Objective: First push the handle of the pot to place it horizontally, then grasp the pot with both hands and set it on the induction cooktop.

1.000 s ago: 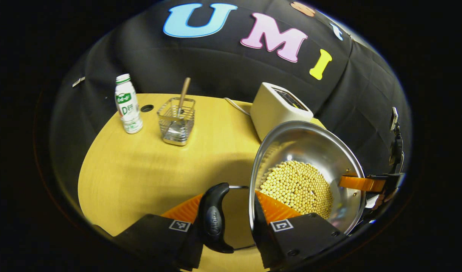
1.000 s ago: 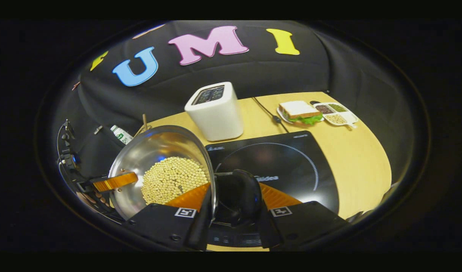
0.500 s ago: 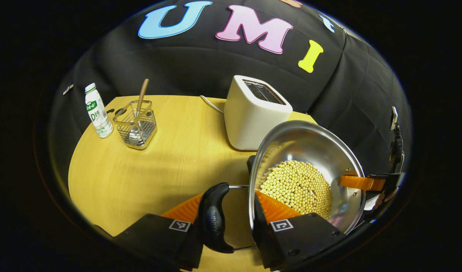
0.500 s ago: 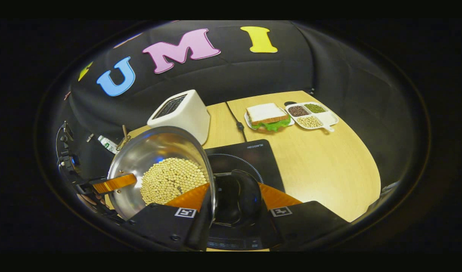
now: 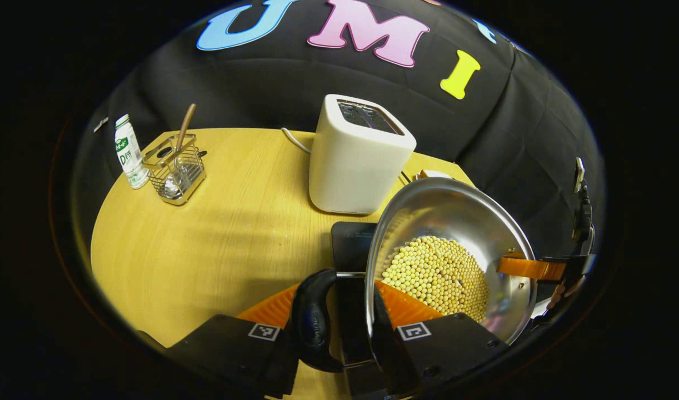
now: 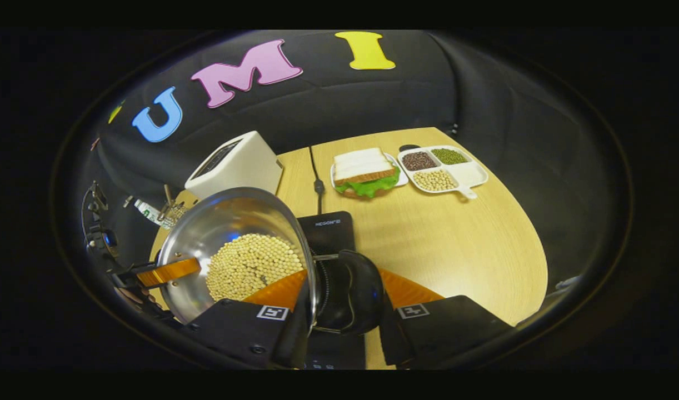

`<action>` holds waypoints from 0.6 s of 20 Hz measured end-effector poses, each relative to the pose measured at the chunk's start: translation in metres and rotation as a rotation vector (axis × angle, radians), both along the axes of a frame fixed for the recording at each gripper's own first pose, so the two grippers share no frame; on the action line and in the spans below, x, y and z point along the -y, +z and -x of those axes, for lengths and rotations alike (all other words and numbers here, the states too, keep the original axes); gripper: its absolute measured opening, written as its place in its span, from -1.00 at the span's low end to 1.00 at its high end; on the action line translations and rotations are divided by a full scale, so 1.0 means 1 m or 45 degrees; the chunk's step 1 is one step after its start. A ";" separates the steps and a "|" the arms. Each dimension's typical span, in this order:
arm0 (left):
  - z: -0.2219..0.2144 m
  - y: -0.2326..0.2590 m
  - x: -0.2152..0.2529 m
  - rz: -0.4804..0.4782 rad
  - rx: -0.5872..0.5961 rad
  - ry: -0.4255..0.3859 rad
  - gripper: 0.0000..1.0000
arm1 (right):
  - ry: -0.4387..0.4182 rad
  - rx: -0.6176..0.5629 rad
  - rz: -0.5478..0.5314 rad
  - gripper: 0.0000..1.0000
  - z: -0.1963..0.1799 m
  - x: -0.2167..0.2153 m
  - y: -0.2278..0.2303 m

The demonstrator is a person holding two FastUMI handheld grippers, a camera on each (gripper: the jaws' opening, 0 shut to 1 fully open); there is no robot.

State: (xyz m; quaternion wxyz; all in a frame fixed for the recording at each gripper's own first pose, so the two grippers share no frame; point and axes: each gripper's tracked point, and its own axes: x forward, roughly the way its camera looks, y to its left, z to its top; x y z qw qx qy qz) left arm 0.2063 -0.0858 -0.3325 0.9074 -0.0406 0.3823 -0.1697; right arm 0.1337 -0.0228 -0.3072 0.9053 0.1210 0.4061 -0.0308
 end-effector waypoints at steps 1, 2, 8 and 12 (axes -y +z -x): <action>0.000 -0.003 0.003 0.000 -0.007 0.004 0.25 | 0.001 -0.004 0.000 0.12 -0.001 0.004 -0.002; 0.000 -0.007 0.006 -0.001 -0.013 0.010 0.25 | 0.001 -0.010 -0.001 0.12 -0.002 0.007 -0.004; -0.004 -0.008 0.009 -0.012 0.000 0.021 0.24 | -0.005 -0.005 -0.037 0.11 -0.009 0.015 -0.009; -0.003 -0.008 0.007 -0.008 -0.006 0.035 0.26 | 0.003 0.004 -0.054 0.11 -0.009 0.014 -0.010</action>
